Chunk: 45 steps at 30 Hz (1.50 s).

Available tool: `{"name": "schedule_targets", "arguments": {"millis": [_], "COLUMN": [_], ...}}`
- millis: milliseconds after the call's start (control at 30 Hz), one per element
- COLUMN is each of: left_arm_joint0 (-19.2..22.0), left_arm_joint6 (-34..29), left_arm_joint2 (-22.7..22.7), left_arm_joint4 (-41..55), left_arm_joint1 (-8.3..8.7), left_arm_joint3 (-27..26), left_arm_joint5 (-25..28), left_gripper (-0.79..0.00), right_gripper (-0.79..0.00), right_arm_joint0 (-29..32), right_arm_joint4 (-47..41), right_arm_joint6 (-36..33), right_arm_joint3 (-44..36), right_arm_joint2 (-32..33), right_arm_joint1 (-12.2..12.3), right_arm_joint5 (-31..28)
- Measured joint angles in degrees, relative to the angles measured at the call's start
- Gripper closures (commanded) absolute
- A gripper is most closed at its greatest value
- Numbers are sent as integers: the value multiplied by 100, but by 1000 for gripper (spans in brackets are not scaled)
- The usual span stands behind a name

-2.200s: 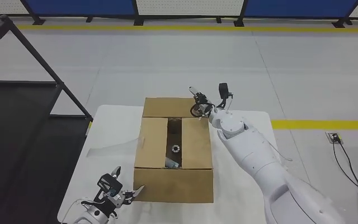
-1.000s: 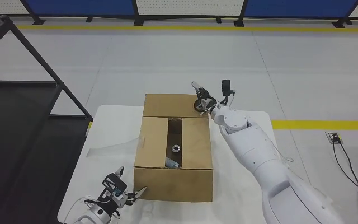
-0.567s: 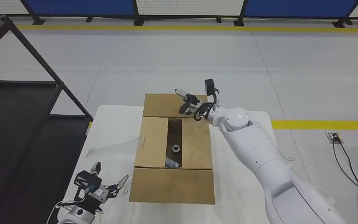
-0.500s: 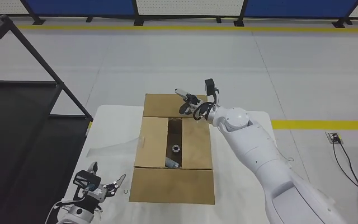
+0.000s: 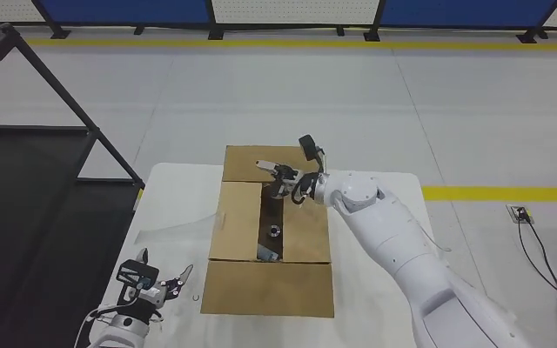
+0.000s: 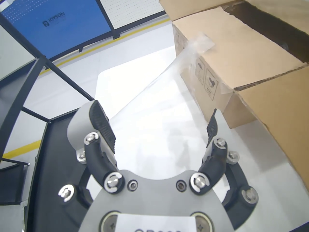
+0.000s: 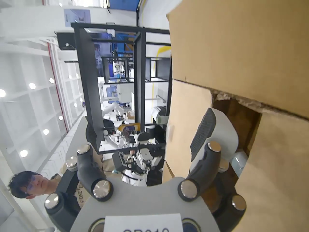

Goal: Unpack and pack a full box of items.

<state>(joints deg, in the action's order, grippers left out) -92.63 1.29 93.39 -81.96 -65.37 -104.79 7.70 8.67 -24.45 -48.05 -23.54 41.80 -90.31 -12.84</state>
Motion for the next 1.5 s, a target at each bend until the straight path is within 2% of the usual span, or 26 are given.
{"name": "schedule_targets", "arguments": {"millis": [133,400,633,933,1500], "left_arm_joint0": [96,56,-53,-147,-296], "left_arm_joint6": [-127,-63,113,195,253], "left_arm_joint2": [-48,71,179,240,362], "left_arm_joint4": [127,266,203,147,47], "left_arm_joint1": [-26,-26,-12,-11,-20], "left_arm_joint3": [75,81,-28,-113,-252], "left_arm_joint5": [-185,18,282,373,365], "left_gripper": [-785,-785,-785,-785,-785], "right_gripper": [-785,-785,-785,-785,-785], "right_arm_joint0": [44,118,170,173,51], "right_arm_joint4": [319,517,540,455,-225], "right_arm_joint6": [-228,-25,62,30,-357], "right_arm_joint3": [-151,-104,91,418,593], "right_arm_joint2": [-106,-187,-212,-180,330], "right_arm_joint1": [-19,-161,-323,-526,-626], "right_arm_joint5": [257,428,261,15,-514]}}
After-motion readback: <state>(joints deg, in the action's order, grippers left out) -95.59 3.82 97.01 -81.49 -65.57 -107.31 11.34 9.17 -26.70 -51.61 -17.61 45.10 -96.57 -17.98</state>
